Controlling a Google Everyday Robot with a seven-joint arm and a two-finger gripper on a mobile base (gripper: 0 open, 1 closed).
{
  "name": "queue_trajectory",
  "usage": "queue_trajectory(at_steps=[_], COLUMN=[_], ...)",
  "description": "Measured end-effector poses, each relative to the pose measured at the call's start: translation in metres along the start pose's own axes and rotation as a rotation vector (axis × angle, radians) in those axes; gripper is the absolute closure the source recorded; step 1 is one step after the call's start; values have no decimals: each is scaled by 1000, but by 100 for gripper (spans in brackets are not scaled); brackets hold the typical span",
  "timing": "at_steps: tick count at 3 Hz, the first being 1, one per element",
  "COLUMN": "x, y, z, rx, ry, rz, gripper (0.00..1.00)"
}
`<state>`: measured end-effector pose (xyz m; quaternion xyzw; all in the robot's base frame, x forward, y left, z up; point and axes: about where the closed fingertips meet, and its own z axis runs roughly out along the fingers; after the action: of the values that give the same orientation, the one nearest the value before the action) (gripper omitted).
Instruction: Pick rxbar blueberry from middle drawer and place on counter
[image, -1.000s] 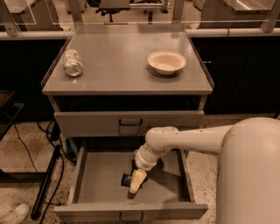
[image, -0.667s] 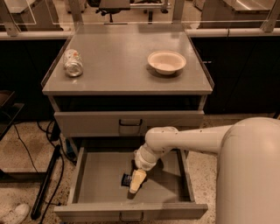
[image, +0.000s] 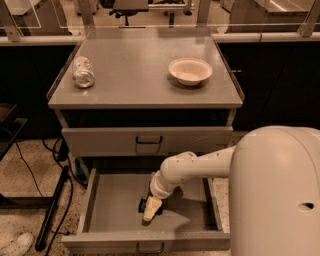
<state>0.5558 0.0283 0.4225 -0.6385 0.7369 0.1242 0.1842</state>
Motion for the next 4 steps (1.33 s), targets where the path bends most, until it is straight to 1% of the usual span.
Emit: queue_trajectory(at_steps=[1,2,3,4], x=[5,20,34,37], y=[3,6,8,1], z=[8,17,25,41], rx=[-22,-48,-66,-97], ry=[-8,-15,-21,-39], rz=[-6,-7,13,37], gripper=[0,0,0,0])
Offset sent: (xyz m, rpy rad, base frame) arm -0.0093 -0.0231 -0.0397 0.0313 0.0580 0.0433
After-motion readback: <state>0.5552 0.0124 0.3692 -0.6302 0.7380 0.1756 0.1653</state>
